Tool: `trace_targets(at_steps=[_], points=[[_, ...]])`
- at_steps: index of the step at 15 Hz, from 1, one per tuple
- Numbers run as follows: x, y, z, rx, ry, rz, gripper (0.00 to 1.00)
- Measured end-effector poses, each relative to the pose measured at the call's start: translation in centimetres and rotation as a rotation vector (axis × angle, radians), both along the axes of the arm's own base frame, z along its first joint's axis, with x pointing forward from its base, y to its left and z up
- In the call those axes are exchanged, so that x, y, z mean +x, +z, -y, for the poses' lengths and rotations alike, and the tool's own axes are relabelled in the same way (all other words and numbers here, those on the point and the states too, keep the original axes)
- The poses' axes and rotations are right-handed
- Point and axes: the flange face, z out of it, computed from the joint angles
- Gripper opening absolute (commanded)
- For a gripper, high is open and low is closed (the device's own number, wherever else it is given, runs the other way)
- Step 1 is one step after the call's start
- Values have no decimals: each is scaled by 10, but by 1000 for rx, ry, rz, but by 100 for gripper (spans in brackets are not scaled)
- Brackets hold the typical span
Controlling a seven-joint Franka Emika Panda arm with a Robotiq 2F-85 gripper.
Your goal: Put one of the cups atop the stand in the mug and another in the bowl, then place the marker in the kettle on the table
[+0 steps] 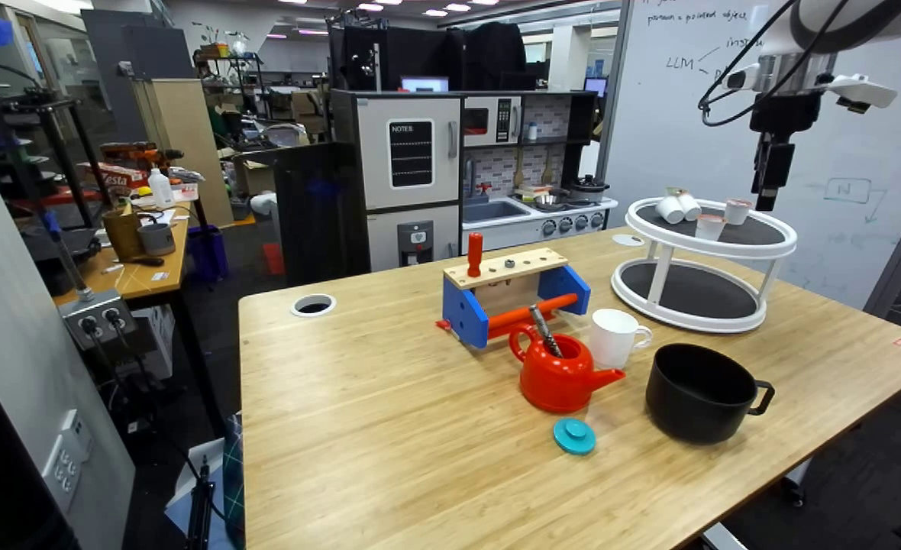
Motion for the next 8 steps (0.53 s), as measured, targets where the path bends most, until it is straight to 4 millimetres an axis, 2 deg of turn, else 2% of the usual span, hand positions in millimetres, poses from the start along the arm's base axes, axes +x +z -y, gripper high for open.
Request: trace_targets(at_steps=[5, 8], points=[[5, -7, 4, 21, 19, -10, 100], [15, -9, 9, 30, 33, -9, 100]])
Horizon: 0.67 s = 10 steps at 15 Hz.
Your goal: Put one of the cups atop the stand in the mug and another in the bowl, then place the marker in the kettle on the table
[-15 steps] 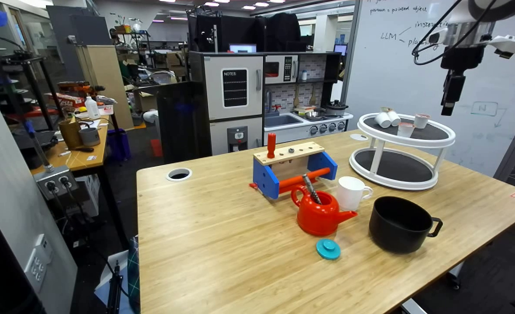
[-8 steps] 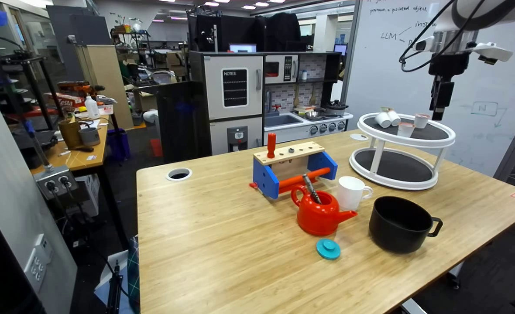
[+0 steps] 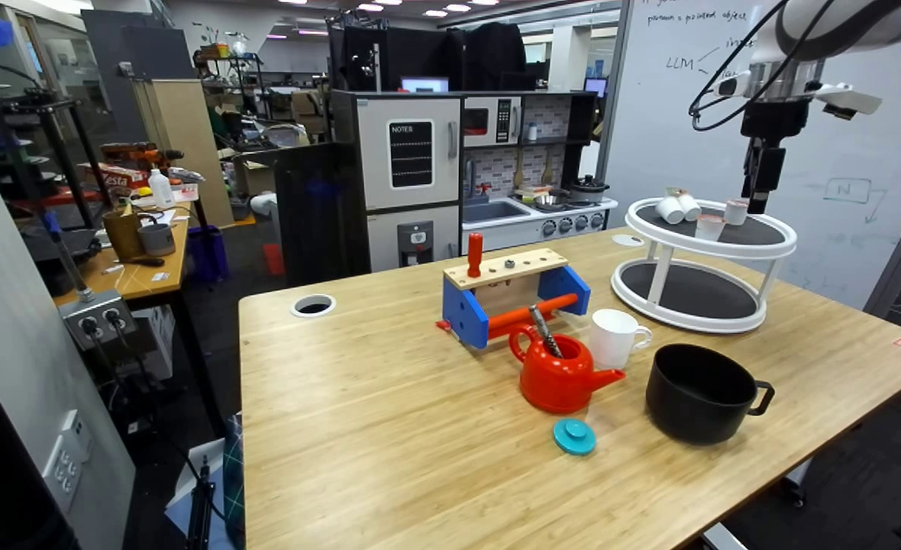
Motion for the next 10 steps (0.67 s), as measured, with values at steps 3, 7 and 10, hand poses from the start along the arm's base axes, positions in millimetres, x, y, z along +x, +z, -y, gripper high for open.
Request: trace_targets(at_steps=[3, 7, 10], points=[[18, 6, 3, 7, 9, 25, 100], [36, 16, 15, 16, -15, 60, 100], [38, 7, 25, 19, -31, 47, 100]])
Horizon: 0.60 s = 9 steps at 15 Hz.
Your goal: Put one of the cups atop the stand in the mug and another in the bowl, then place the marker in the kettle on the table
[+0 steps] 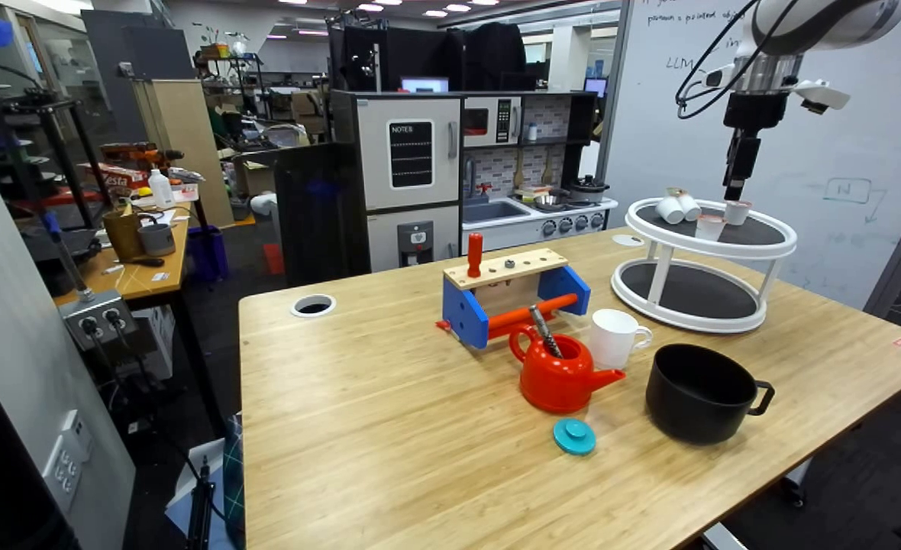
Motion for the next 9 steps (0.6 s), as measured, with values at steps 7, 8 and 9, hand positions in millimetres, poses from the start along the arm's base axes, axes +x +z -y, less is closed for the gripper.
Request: trace_targets(at_steps=[7, 8, 9], points=[[3, -12, -10, 10, 16, -27, 100], [3, -13, -15, 13, 23, -30, 100], [3, -15, -19, 17, 29, -34, 100]])
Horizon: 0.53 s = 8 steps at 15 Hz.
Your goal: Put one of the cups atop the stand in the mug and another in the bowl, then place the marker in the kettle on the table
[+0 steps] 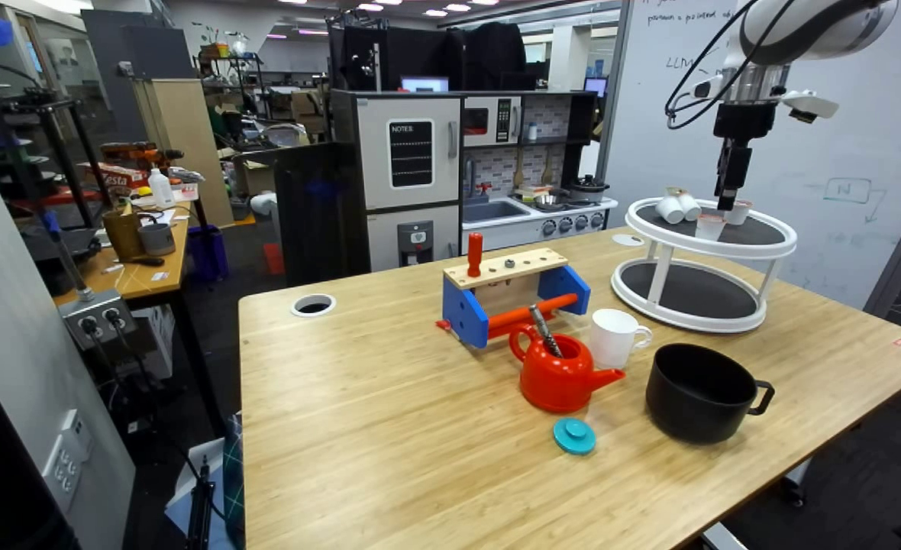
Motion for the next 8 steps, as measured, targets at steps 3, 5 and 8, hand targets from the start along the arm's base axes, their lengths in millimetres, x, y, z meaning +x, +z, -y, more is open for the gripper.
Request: trace_targets(at_steps=[3, 5, 8], points=[[-2, -8, -9, 11, 12, -18, 100], [-4, -13, -9, 13, 11, -29, 100], [-6, -17, -3, 14, 1, -37, 100]])
